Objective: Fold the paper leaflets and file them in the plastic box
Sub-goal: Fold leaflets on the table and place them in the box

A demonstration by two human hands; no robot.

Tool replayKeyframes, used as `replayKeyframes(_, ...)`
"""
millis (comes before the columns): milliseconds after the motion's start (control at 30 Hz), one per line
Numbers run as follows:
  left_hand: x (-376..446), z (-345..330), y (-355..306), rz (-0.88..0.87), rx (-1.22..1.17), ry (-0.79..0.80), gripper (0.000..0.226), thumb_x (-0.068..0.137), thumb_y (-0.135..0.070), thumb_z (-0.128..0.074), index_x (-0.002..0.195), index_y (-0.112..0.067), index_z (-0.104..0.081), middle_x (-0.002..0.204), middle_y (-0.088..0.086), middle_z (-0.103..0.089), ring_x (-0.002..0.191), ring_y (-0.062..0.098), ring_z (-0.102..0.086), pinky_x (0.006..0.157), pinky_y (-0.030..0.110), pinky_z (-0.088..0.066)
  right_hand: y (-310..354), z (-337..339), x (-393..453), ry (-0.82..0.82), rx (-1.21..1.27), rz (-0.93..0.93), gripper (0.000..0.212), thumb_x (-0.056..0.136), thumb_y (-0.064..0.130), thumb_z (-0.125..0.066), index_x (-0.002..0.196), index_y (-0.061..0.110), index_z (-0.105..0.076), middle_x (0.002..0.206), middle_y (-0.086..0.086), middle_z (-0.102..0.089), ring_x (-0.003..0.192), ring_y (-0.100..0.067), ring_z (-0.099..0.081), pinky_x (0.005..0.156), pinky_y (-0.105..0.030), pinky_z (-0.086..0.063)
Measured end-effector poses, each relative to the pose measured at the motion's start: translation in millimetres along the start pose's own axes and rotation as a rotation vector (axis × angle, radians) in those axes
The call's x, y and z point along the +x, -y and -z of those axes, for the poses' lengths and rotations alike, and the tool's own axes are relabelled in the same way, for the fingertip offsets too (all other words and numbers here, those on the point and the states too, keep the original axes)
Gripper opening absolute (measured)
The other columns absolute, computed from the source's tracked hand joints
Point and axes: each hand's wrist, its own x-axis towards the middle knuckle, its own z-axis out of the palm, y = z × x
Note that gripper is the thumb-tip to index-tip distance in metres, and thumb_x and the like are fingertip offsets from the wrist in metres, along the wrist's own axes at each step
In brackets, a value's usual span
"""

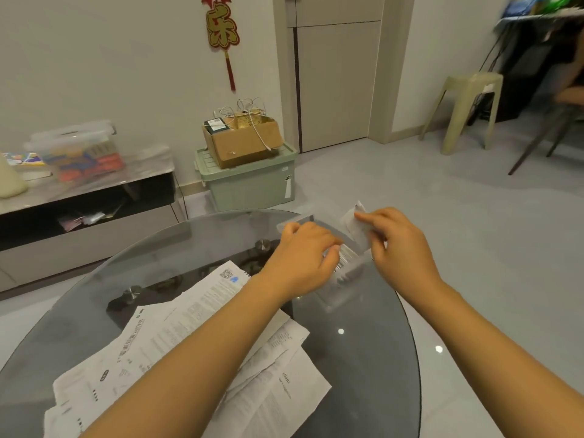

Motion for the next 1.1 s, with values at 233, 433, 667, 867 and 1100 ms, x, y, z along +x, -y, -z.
replayKeyframes(233, 17.0, -14.5, 7.7, -0.153, 0.150, 0.142, 0.077, 0.079, -0.046, 0.000, 0.128, -0.023, -0.055, 0.134, -0.008, -0.051, 0.114, 0.011, -0.038, 0.091, 0.028, -0.018, -3.7, -11.2, 4.5, 0.114, -0.102, -0.044, 0.039, 0.090, 0.001, -0.050, 0.127, 0.012, -0.057, 0.112, -0.007, -0.063, 0.102, -0.023, -0.057, 0.085, -0.019, -0.038)
replayKeyframes(433, 15.9, -16.9, 10.8, -0.158, 0.091, 0.091, 0.075, 0.076, -0.046, -0.002, 0.109, -0.018, -0.063, 0.115, -0.005, -0.059, 0.104, 0.011, -0.041, 0.085, 0.025, -0.021, 3.9, -17.4, 7.4, 0.117, -0.244, -0.090, 0.029, 0.086, -0.003, -0.049, 0.110, 0.008, -0.062, 0.094, -0.011, -0.065, 0.087, -0.027, -0.055, 0.072, -0.035, -0.045)
replayKeyframes(667, 12.5, -19.5, 11.0, -0.110, 0.026, 0.054, 0.065, 0.084, -0.041, -0.010, 0.122, -0.019, -0.058, 0.122, -0.004, -0.058, 0.112, 0.011, -0.042, 0.094, 0.027, -0.024, -0.9, -20.9, 14.8, 0.217, -0.251, -0.224, 0.026, 0.092, 0.010, -0.050, 0.108, 0.015, -0.070, 0.104, -0.007, -0.055, 0.108, -0.023, -0.047, 0.083, -0.024, -0.036)
replayKeyframes(867, 11.3, -18.9, 10.4, -0.083, 0.006, 0.063, 0.057, 0.089, -0.037, -0.023, 0.137, -0.018, -0.045, 0.142, -0.004, -0.044, 0.130, 0.011, -0.035, 0.106, 0.030, -0.024, 2.0, -19.2, 12.0, 0.298, -0.198, -0.325, 0.030, 0.092, 0.011, -0.045, 0.108, 0.018, -0.069, 0.113, -0.007, -0.048, 0.114, -0.023, -0.043, 0.091, -0.031, -0.041)
replayKeyframes(1100, 17.3, -19.2, 10.7, -0.103, 0.139, 0.160, 0.067, 0.085, -0.043, -0.008, 0.134, -0.023, -0.051, 0.137, -0.007, -0.050, 0.121, 0.012, -0.043, 0.096, 0.032, -0.032, 1.8, -18.6, 8.3, 0.223, -0.027, -0.367, 0.029, 0.091, 0.003, -0.042, 0.100, 0.010, -0.069, 0.111, -0.005, -0.049, 0.083, -0.012, -0.047, 0.072, -0.018, -0.034)
